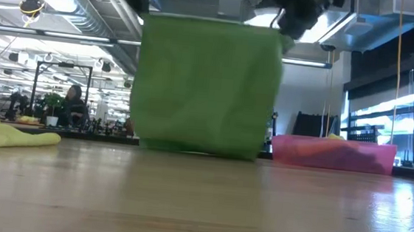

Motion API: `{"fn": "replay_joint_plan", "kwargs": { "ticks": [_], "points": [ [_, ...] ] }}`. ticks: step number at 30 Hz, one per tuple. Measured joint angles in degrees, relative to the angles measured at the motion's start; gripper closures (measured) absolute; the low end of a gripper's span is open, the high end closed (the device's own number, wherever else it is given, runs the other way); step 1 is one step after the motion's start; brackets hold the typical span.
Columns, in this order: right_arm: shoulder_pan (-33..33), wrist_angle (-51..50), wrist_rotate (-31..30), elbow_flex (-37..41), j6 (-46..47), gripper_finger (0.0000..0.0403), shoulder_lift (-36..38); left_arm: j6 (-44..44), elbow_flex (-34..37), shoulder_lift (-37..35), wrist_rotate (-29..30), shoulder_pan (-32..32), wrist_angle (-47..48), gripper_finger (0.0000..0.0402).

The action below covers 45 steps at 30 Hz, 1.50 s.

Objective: Fold microfiber towels
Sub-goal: Fold the green towel

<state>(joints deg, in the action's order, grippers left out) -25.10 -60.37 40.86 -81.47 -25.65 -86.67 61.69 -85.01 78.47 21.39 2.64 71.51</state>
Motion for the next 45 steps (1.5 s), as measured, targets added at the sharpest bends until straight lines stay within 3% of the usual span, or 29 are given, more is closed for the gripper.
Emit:
{"fn": "replay_joint_plan", "kwargs": {
  "ticks": [6, 11, 14, 17, 23, 29, 39, 45],
  "points": [
    [6.97, 5.29, 5.31, 13.29, 5.31, 0.0397, -0.04, 8.61, 8.29, 3.21, -8.61, -9.18, -6.91, 0.0402],
    [11.50, 10.58, 13.07, 19.02, 11.96, 0.0397, -0.04, 15.00, 9.56, 3.99, -9.31, -14.04, -9.19, 0.0401],
    [12.82, 11.13, 13.89, 18.79, 12.45, 0.0397, -0.04, 16.15, 9.55, 3.96, -9.31, -14.67, -9.57, 0.0401],
    [12.69, 11.87, 8.54, 16.95, 8.71, 0.0397, -0.02, 14.21, 9.57, 3.51, -5.34, -14.03, -7.48, 0.0402],
    [8.27, 19.16, -16.17, 15.74, 2.86, 0.0397, -0.02, 5.50, 9.67, 4.47, 2.92, -6.10, -4.01, 0.0402],
    [3.55, 20.97, -17.66, 18.17, 3.11, 0.0397, -1.70, -2.97, 9.66, 8.59, 4.52, -1.61, -6.07, 0.0402],
    [2.97, 23.04, -17.56, 25.49, 2.94, 0.0397, -2.25, -13.20, 9.64, 18.75, 4.42, 1.79, -13.73, 0.0402],
    [2.76, 25.90, -24.16, 27.36, 3.07, 0.0397, -2.25, -15.13, 9.64, 20.27, 5.30, 4.02, -14.10, 0.0401]
  ]
}}
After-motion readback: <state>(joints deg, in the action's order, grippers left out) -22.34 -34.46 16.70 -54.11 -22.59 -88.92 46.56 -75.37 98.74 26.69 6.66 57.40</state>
